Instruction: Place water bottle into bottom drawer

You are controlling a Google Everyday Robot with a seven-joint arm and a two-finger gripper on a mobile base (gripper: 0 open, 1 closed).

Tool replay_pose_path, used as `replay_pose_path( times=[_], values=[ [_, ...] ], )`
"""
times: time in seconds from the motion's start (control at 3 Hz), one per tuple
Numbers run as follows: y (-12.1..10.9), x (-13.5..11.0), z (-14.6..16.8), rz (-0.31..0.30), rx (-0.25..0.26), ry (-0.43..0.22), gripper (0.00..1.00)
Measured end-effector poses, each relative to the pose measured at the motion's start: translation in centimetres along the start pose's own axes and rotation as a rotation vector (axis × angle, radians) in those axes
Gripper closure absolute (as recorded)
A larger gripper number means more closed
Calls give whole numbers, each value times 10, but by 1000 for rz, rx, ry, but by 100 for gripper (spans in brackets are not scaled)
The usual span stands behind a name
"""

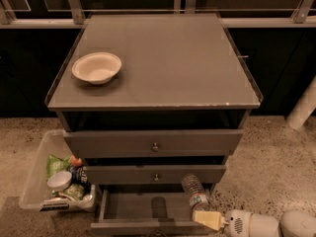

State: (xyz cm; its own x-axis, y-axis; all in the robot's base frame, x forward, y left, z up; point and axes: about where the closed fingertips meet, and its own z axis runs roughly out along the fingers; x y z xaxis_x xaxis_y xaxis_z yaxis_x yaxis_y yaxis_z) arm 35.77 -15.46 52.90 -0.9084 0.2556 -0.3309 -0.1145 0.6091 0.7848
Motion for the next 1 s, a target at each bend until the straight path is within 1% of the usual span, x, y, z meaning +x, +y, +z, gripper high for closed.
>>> replay_pose_path(
  times=[0.33,0.67,1.0],
  values=[
    [-25,4,14,68,5,17,100],
    [-62,16,48,117,36,51,100],
    [-86,24,80,118,85,94,100]
  ],
)
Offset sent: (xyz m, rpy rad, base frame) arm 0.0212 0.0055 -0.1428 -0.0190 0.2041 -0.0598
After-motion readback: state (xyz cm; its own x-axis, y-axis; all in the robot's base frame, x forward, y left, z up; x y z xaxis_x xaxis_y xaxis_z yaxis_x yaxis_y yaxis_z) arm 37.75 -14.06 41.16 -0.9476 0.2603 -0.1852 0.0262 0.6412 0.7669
